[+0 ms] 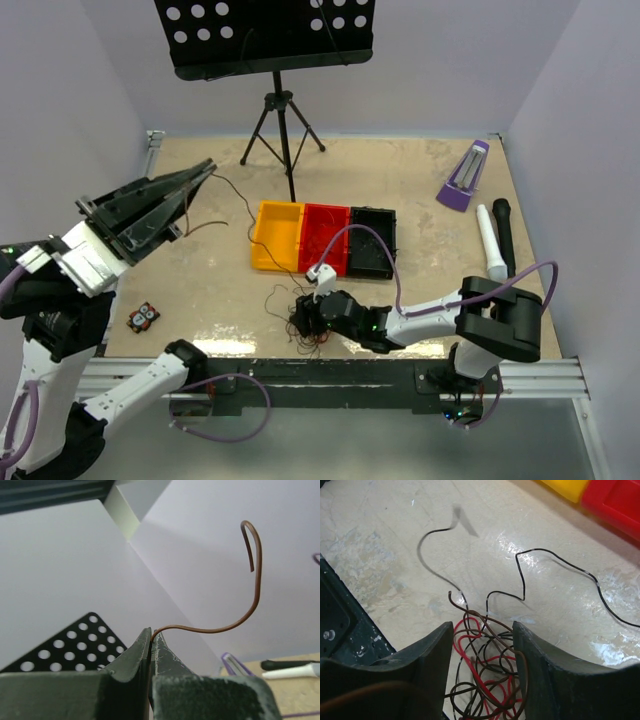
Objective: Untangle the cables
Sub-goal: Untie the cable.
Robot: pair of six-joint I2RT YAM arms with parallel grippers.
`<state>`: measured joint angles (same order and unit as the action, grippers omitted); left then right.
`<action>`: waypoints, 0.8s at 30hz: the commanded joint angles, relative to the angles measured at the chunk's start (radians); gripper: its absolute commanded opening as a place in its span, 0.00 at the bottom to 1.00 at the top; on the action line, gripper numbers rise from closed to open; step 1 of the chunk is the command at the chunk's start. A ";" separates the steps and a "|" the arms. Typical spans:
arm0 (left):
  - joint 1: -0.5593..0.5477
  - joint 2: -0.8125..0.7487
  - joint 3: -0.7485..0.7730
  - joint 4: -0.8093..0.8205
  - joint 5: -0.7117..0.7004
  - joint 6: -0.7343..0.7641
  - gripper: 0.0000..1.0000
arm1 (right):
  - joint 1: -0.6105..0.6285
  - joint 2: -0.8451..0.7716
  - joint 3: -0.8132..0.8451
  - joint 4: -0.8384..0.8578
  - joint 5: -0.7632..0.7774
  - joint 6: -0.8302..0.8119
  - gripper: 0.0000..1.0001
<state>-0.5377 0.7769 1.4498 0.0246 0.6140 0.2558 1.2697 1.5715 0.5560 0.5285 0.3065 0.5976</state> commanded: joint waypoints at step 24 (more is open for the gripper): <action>0.004 0.130 0.196 0.578 -0.554 0.744 0.00 | 0.003 -0.096 -0.057 -0.041 0.063 0.091 0.65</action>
<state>-0.5377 0.8898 1.6489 0.4835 0.1516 0.8333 1.2697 1.5227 0.5060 0.5156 0.3252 0.6636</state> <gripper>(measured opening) 0.021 0.648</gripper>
